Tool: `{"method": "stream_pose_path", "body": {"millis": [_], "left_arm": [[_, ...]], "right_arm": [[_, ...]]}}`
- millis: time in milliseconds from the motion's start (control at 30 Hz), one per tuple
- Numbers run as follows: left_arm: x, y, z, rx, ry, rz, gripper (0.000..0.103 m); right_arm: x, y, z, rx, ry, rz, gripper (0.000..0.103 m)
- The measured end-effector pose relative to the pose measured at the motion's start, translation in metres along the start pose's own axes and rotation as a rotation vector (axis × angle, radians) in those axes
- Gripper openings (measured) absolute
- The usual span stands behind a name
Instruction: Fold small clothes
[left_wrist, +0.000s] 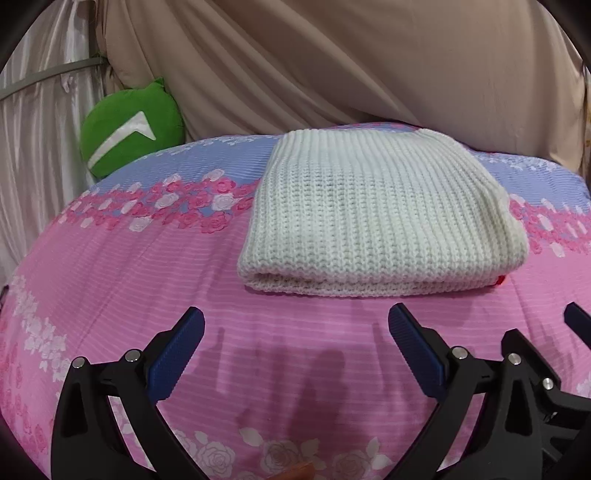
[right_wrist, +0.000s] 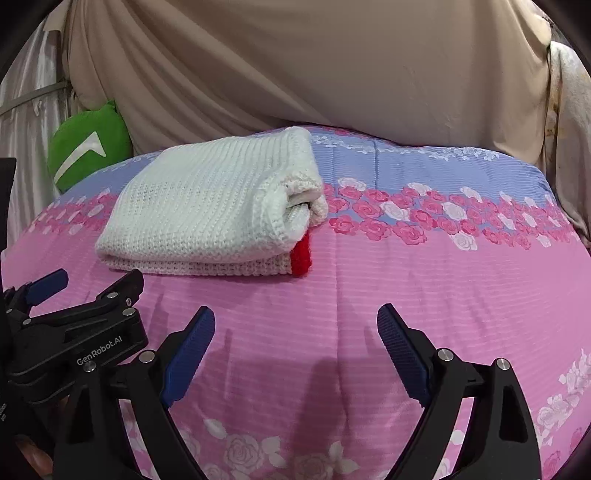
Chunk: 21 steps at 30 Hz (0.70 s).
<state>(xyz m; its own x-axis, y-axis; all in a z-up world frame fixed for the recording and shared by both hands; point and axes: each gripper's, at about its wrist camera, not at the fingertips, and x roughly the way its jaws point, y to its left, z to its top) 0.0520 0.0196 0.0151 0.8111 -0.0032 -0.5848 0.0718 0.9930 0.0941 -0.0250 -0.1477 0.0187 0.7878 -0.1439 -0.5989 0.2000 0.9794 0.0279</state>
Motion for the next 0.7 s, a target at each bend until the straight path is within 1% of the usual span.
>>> {"method": "stream_pose_path", "body": {"millis": [233,700], "left_arm": [[-0.0009,-0.0032,-0.0009,0.014,0.006,0.027,0.098],[0.0016,-0.0046,-0.0007,0.017,0.014,0.034,0.098]], "right_arm": [[-0.0003,-0.0013,-0.0015,0.017,0.007,0.005,0.087],[0.0025,-0.0032,-0.0009,0.018,0.020,0.008,0.087]]}}
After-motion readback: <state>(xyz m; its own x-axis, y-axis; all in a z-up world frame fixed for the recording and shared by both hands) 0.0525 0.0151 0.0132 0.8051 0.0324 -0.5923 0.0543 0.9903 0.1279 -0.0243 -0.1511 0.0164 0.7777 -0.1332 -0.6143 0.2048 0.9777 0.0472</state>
